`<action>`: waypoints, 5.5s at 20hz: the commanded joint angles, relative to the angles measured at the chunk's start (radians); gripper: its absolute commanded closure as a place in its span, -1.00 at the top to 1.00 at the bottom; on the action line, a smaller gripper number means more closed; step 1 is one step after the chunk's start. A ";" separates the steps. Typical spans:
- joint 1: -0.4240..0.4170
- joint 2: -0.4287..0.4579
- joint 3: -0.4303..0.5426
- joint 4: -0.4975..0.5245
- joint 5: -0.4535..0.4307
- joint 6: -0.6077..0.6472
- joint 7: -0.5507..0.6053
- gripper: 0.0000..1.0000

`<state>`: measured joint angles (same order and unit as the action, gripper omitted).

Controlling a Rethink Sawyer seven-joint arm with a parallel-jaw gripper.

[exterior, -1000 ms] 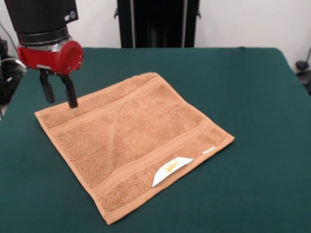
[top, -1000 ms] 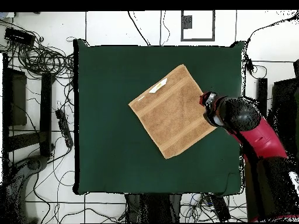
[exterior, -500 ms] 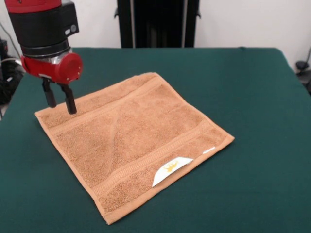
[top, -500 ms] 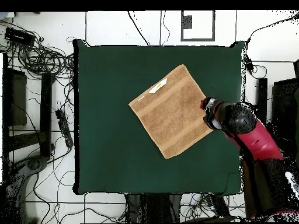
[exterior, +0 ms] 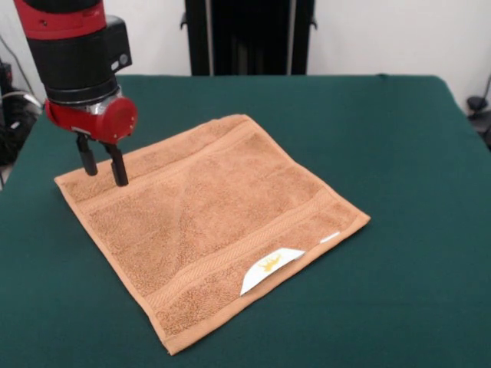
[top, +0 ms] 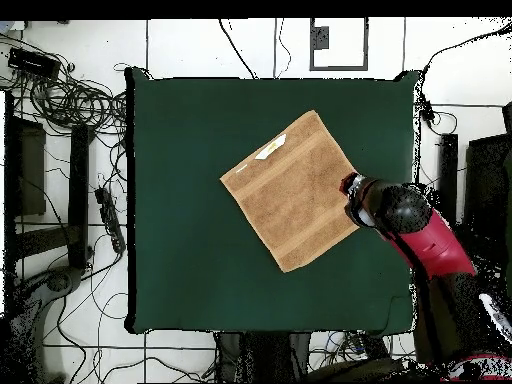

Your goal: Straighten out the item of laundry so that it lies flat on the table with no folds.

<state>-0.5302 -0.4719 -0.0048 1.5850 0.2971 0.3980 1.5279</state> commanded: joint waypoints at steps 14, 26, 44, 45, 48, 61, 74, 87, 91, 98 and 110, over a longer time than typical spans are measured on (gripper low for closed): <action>0.031 0.111 0.076 0.107 0.063 -0.126 0.273 1.00; 0.041 0.149 0.078 0.110 0.086 -0.186 0.291 1.00; 0.018 0.200 0.092 0.023 0.008 -0.309 0.170 1.00; 0.001 0.203 0.098 -0.021 -0.031 -0.302 0.109 1.00; -0.007 0.204 0.100 -0.054 -0.058 -0.295 0.080 1.00; -0.022 0.195 0.119 -0.122 -0.168 -0.258 0.077 1.00; -0.060 0.206 0.157 -0.183 -0.230 -0.199 0.041 1.00; -0.066 0.214 0.172 -0.194 -0.260 -0.202 0.091 1.00; -0.057 0.199 0.162 -0.166 -0.254 -0.203 0.127 1.00; 0.005 0.172 0.090 -0.125 -0.221 -0.214 0.210 -1.00; 0.039 0.158 0.049 -0.132 -0.164 -0.125 0.224 -1.00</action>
<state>-0.5383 -0.3234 -0.0002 1.4219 0.0803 0.2186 1.5279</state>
